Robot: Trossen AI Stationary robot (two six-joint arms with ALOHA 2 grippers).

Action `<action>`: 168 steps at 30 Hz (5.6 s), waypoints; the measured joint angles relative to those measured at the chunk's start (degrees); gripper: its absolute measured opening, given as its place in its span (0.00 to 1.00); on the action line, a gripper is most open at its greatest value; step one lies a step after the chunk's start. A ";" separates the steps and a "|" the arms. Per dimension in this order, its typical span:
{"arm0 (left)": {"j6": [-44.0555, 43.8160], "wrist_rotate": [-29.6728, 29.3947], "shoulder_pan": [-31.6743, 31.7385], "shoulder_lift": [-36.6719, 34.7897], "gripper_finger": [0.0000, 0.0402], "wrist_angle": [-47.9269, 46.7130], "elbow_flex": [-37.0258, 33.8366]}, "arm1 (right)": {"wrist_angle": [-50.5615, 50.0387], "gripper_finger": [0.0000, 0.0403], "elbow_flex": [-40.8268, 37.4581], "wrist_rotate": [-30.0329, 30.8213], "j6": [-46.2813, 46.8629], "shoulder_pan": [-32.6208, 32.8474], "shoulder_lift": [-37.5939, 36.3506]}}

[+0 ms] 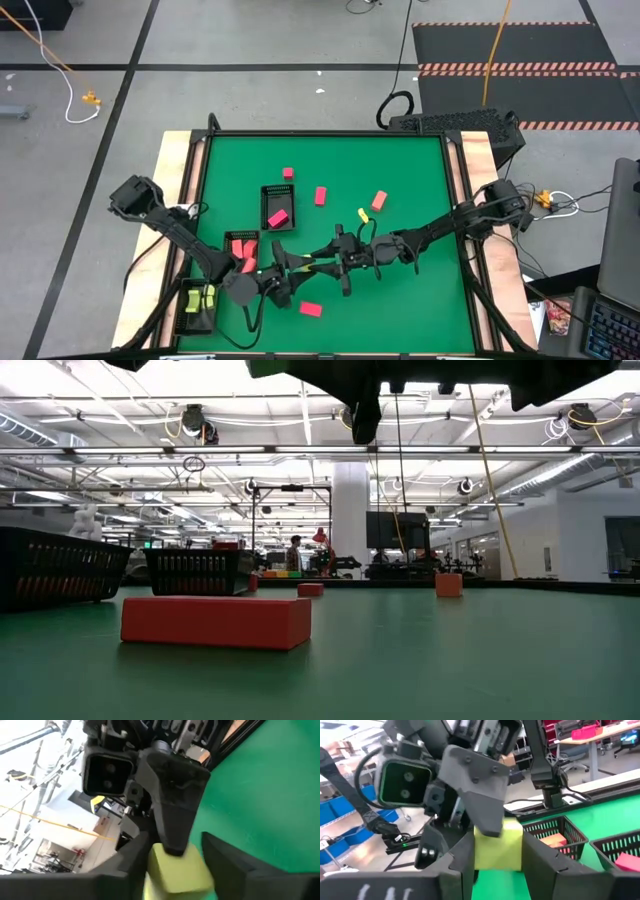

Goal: Sort & place blocks by color
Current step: Put the green block into the bottom black bin, then put the red block into the top black bin

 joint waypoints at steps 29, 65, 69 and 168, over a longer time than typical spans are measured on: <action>2.32 -20.53 -12.85 -1.33 0.33 -4.75 1.40 | -8.62 0.57 0.02 -1.82 -0.67 -0.87 -0.07; -101.72 36.12 -36.42 -18.44 0.33 -80.93 1.45 | -10.51 0.56 0.00 -1.76 2.35 -1.81 -0.07; -102.22 37.78 -35.73 -18.14 0.33 -81.83 1.42 | -10.80 0.56 0.00 -1.74 2.35 -1.82 -0.07; -44.26 52.91 27.50 -27.19 0.64 -10.21 -13.96 | -64.87 0.56 24.65 16.90 3.73 8.24 5.06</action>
